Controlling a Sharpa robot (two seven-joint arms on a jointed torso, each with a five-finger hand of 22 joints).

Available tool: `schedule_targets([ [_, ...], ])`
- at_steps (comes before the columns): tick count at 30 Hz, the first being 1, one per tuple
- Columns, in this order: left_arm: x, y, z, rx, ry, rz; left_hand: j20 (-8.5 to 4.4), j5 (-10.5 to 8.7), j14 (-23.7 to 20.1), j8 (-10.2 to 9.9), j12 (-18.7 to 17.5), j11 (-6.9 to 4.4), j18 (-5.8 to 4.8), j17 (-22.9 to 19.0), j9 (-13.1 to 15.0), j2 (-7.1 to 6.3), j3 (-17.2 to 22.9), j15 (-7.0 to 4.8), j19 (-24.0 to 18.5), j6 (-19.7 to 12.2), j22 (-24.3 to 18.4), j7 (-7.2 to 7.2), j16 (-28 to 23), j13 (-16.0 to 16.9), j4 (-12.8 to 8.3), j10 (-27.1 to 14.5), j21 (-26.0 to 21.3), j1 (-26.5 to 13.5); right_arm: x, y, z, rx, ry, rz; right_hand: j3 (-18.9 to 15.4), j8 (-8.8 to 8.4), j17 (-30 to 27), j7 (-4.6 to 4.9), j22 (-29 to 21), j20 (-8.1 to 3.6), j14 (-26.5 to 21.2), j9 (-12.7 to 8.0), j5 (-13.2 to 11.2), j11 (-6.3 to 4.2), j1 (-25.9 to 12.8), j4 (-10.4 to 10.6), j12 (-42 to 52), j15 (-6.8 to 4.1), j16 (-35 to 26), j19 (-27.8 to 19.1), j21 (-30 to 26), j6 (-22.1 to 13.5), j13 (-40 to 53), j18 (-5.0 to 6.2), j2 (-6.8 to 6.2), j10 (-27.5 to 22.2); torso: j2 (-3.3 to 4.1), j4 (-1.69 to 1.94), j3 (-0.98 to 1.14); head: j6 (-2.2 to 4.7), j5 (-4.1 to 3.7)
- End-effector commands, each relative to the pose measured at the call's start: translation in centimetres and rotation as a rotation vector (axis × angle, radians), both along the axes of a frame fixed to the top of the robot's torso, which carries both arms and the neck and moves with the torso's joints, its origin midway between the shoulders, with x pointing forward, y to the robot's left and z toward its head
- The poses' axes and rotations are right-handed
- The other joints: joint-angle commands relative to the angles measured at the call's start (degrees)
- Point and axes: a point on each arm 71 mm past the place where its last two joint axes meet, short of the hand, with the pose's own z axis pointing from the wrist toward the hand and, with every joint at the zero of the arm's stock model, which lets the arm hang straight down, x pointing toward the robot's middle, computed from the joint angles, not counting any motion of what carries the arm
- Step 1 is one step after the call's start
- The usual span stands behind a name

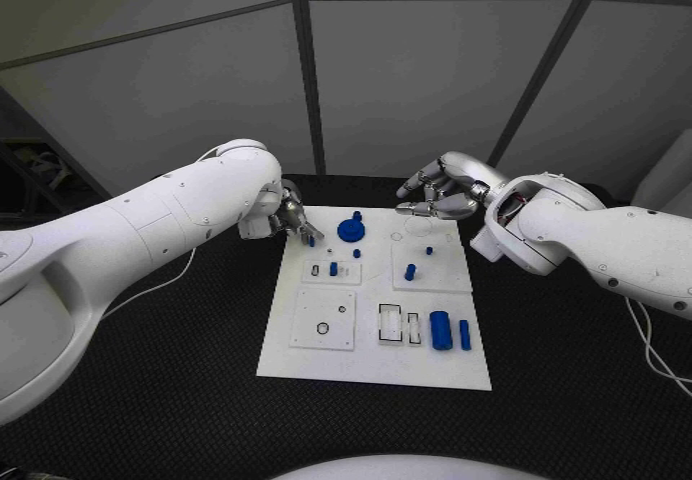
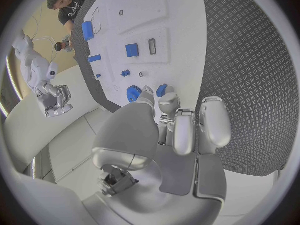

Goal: Assemble the parts on the task board

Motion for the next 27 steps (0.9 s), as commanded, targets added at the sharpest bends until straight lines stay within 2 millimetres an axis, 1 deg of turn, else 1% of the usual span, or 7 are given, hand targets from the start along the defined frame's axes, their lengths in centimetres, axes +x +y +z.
schedule_targets([
  [1,0.08,-0.10,0.12,-0.004,-0.008,-0.008,-0.16,-0.14,4.26,0.25,0.32,0.17,-2.73,9.34,-0.09,0.51,-0.06,0.24,0.33,0.29,0.04,-0.01,0.23,0.07,-0.27,0.40,0.16,0.17,-0.03,0.13,0.18,0.001,-0.008,0.005,0.06,-0.36,0.05,-0.06,0.58,-0.06,0.42,0.08,0.29,-0.04,-0.42,0.34,0.35,-0.04,-0.19,0.40,-0.02,0.27,0.03,0.80,-0.16,0.06,-0.02,-0.02,-0.01,0.04,0.01],
  [8,0.07,-0.13,0.08,0.000,-0.003,-0.008,-0.16,-0.14,4.26,0.25,0.42,0.17,-2.75,9.35,-0.28,0.73,-0.23,0.24,0.37,0.35,0.13,-0.02,0.25,0.08,-0.22,0.44,0.23,0.05,-0.03,0.16,0.18,0.001,-0.008,0.006,0.06,-0.36,0.05,-0.06,0.58,-0.06,0.42,0.08,0.29,-0.04,-0.42,0.34,0.35,-0.04,-0.19,0.40,-0.02,0.27,0.03,0.80,-0.16,0.06,0.00,0.01,0.00,0.02,-0.07],
  [12,0.12,-0.04,0.06,0.003,-0.002,-0.002,-0.21,0.00,4.28,0.32,0.55,0.03,-2.76,9.43,-0.79,2.18,0.15,0.15,0.42,0.58,0.29,-0.19,0.34,0.04,-0.87,0.45,0.32,1.10,-0.03,0.15,0.18,0.001,-0.008,0.006,0.06,-0.36,0.05,-0.06,0.58,-0.06,0.42,0.08,0.29,-0.04,-0.42,0.34,0.35,-0.04,-0.19,0.40,-0.02,0.27,0.03,0.80,-0.16,0.06,0.01,-0.02,-0.04,0.04,-0.07],
  [14,0.15,0.00,0.05,0.004,-0.002,0.001,-0.25,0.10,4.29,0.36,0.58,-0.05,-2.76,9.45,-0.99,2.84,0.41,0.09,0.43,0.69,0.34,-0.28,0.36,0.00,-1.34,0.43,0.33,1.76,-0.03,0.16,0.18,0.001,-0.008,0.006,0.06,-0.36,0.05,-0.06,0.58,-0.06,0.42,0.08,0.29,-0.04,-0.42,0.34,0.35,-0.04,-0.19,0.40,-0.02,0.27,0.03,0.80,-0.16,0.06,0.01,-0.04,-0.01,0.03,-0.08],
  [17,0.20,0.05,0.03,0.006,-0.002,0.004,-0.30,0.28,4.29,0.39,0.63,-0.12,-2.77,9.47,-1.27,3.55,0.65,0.04,0.46,0.75,0.45,-0.36,0.38,-0.05,-2.00,0.40,0.39,2.53,-0.03,0.18,0.17,0.001,-0.008,0.007,0.06,-0.36,0.05,-0.06,0.58,-0.06,0.42,0.08,0.29,-0.04,-0.42,0.34,0.35,-0.04,-0.19,0.40,-0.02,0.27,0.03,0.80,-0.16,0.06,0.00,-0.02,-0.02,0.06,-0.14],
  [27,0.22,-0.08,-0.01,0.009,0.004,0.002,-0.32,0.43,4.33,0.41,0.79,-0.15,-2.82,9.59,-1.41,3.81,0.70,0.01,0.56,0.79,0.63,-0.39,0.51,-0.02,-2.30,0.44,0.54,2.82,-0.08,0.34,0.18,0.001,-0.006,0.011,0.06,-0.36,0.05,-0.06,0.58,-0.06,0.42,0.08,0.29,-0.04,-0.42,0.34,0.35,-0.04,-0.19,0.40,-0.02,0.27,0.03,0.80,-0.16,0.06,-0.01,-0.02,-0.01,0.06,-0.21],
])
